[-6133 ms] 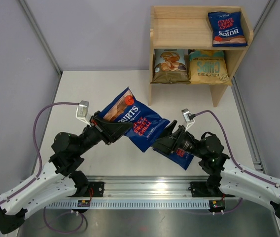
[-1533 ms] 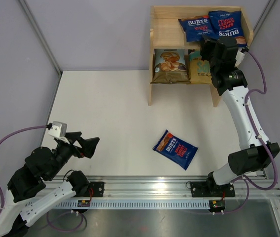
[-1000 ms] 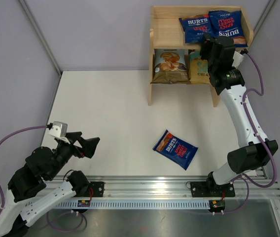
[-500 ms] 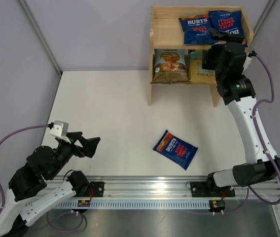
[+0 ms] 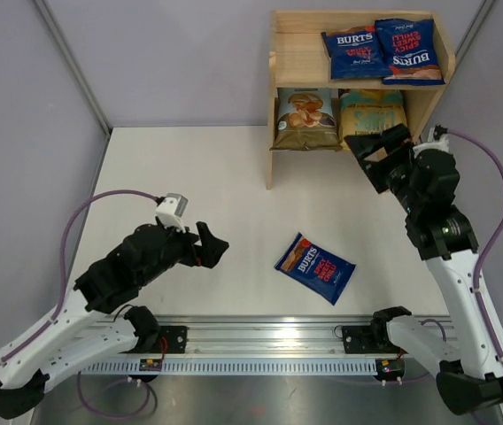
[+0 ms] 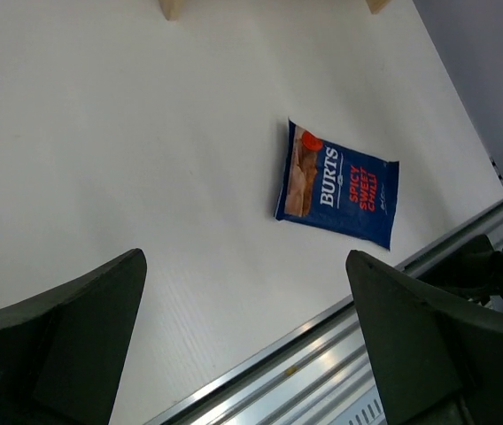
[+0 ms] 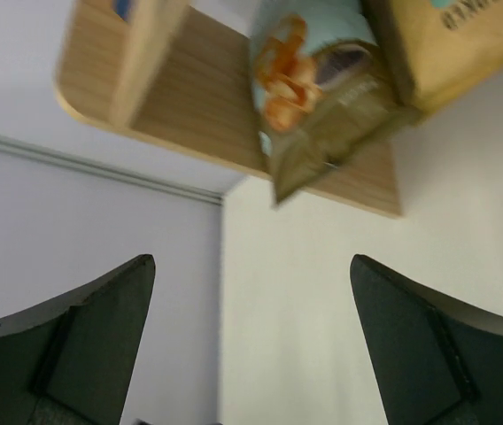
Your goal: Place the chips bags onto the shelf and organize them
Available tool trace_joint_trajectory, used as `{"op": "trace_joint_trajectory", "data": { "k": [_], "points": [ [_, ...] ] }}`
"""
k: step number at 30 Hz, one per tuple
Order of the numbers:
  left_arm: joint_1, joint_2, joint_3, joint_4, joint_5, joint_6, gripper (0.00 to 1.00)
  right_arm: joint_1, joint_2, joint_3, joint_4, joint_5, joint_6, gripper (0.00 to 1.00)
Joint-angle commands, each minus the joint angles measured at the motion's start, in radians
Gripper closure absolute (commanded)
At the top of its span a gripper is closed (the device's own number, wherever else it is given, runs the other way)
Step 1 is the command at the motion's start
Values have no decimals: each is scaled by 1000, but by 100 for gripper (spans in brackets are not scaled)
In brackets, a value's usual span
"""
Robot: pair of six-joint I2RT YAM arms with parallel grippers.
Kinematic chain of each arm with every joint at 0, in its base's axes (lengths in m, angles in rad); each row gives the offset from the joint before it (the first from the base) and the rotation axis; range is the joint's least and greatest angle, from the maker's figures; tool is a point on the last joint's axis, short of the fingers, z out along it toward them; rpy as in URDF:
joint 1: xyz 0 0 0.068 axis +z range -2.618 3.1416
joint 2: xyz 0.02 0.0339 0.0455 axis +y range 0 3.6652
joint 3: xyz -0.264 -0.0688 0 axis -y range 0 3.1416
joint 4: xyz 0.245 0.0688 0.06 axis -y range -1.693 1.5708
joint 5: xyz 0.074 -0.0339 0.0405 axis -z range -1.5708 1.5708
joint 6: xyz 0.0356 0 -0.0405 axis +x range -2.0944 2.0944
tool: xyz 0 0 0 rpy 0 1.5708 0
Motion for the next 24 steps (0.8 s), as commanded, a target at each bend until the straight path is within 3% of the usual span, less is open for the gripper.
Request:
{"op": "trace_joint_trajectory", "data": {
  "k": [1,4,11,15,24],
  "points": [
    [0,114,-26,194,181,-45,1,4,-118,-129,-173,-64,-301,1],
    [0,239,-40,305,278,-49,1,4,-253,-297,-224,-114,-423,0],
    [-3,546,-14,439,456,-66,1,4,-418,-325,-446,-258,-525,1],
    [-29,720,57,445,447,-52,1,5,-490,-327,-479,-416,-528,1],
    [-52,1041,201,464,436,-2,6,4,-634,-382,-486,-453,-536,1]
  ]
}}
